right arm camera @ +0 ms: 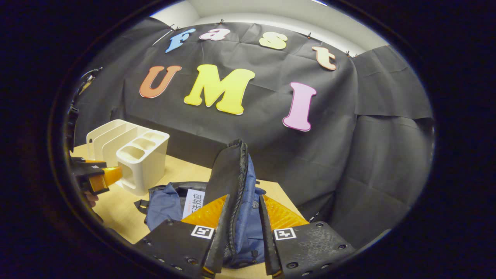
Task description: Open the schoolbag, grab two books from the bookshelf and put them into the schoolbag.
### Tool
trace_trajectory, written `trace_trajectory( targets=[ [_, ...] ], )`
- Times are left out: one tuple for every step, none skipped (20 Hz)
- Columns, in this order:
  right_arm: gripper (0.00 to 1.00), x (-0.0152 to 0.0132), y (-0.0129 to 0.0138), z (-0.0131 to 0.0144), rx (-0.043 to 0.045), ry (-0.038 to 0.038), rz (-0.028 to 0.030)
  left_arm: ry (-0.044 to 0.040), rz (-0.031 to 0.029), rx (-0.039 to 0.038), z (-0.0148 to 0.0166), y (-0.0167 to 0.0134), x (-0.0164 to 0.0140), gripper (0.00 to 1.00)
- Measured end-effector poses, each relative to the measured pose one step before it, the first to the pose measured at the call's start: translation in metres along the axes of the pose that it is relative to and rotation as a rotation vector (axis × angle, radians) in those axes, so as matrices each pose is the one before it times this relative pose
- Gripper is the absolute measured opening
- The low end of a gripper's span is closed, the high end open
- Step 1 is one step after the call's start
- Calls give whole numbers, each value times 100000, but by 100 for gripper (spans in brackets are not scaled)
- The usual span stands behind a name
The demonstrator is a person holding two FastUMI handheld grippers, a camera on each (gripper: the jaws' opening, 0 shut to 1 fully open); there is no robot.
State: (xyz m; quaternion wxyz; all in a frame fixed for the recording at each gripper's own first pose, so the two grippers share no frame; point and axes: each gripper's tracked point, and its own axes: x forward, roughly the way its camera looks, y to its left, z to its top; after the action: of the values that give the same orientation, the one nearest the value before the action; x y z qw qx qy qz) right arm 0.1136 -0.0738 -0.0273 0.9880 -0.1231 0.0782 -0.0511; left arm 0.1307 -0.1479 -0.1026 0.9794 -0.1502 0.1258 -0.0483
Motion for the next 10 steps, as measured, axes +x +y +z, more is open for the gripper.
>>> trace_trajectory(
  targets=[
    [43, -401, 73, -150, 677, 143, -392, -828, 548, 888, 191, 715, -694, 84],
    [55, -464, 124, -176, 254, 182, -86, -554, 375, 905, 235, 563, -728, 84],
    [60, -334, 89, -222, -53, 283, -424, -408, 249, 1324, 113, 540, -678, 84],
    [61, -407, 91, -185, 9, 255, -137, -331, 595, 1743, 45, 566, -653, 85],
    [64, -382, 129, -246, -49, 356, 72, -245, 564, 2232, 96, 553, -712, 85],
    [65, -402, 40, -193, 41, 427, -223, -305, 629, 2935, 75, 450, -653, 86],
    [64, -351, 50, -193, -274, 366, -254, -747, 1328, 3517, 135, 555, -721, 86],
    [66, -446, 73, -108, -537, 113, -240, -1105, 1924, 3287, 387, 714, -687, 86],
    [67, -513, 57, 9, -474, -16, -344, -1577, 1991, 1926, 351, 799, -651, 86],
    [67, -574, -12, 11, -324, -344, -240, -1294, 1567, 123, 554, 613, -698, 87]
  ],
)
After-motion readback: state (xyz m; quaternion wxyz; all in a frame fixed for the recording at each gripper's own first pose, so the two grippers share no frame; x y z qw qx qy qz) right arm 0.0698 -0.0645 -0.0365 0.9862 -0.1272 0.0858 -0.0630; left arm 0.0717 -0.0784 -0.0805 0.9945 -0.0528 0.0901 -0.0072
